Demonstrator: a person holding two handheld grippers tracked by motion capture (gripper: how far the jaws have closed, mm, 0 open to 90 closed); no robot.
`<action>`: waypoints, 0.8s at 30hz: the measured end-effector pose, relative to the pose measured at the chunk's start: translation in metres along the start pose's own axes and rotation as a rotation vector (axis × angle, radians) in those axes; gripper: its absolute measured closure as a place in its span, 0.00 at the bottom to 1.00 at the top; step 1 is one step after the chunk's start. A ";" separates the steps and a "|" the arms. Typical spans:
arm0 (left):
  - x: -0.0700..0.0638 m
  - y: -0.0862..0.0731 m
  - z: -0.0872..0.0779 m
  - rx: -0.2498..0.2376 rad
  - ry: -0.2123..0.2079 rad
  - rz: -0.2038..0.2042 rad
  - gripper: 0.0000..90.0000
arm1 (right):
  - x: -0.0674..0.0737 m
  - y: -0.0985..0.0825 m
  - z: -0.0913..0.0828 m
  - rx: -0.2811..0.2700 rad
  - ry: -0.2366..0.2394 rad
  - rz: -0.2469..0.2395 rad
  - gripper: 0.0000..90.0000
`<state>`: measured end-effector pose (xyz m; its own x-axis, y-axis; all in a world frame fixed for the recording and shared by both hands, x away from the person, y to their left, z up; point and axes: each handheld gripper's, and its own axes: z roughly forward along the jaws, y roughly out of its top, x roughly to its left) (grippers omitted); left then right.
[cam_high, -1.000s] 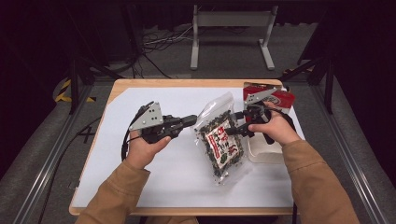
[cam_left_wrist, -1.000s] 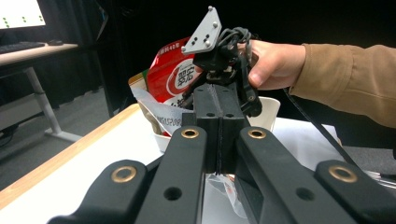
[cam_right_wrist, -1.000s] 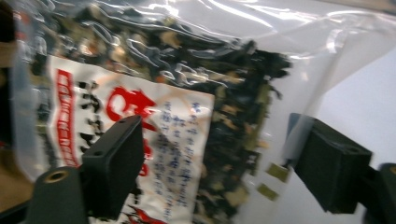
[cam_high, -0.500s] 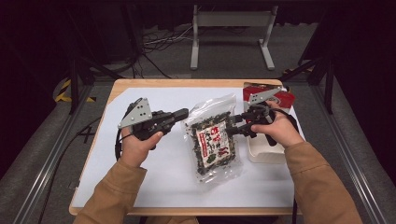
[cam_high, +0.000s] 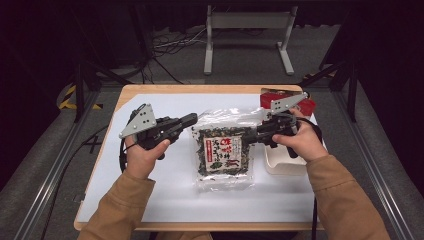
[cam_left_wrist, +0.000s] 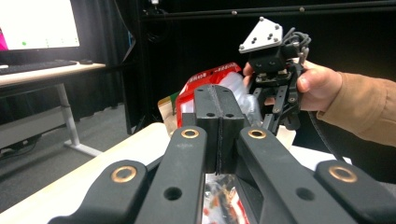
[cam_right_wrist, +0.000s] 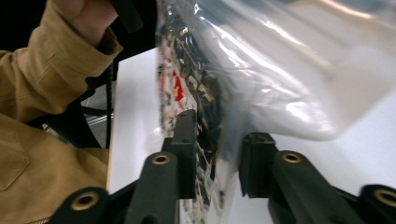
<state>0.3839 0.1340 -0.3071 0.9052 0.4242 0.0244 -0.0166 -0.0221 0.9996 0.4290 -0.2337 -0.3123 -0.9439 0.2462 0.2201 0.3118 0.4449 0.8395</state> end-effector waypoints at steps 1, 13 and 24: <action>0.000 0.000 0.000 -0.003 0.000 -0.001 1.00 | 0.002 0.001 -0.002 -0.001 0.000 -0.004 0.82; 0.008 0.002 -0.012 -0.020 -0.010 -0.061 0.90 | 0.020 0.007 -0.014 0.014 0.002 -0.063 0.86; 0.015 0.004 -0.029 0.051 -0.006 -0.089 0.56 | 0.034 0.012 -0.036 0.004 -0.027 -0.067 0.86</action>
<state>0.3853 0.1665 -0.3028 0.9045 0.4215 -0.0649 0.0859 -0.0310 0.9958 0.3970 -0.2514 -0.2770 -0.9595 0.2387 0.1496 0.2481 0.4645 0.8501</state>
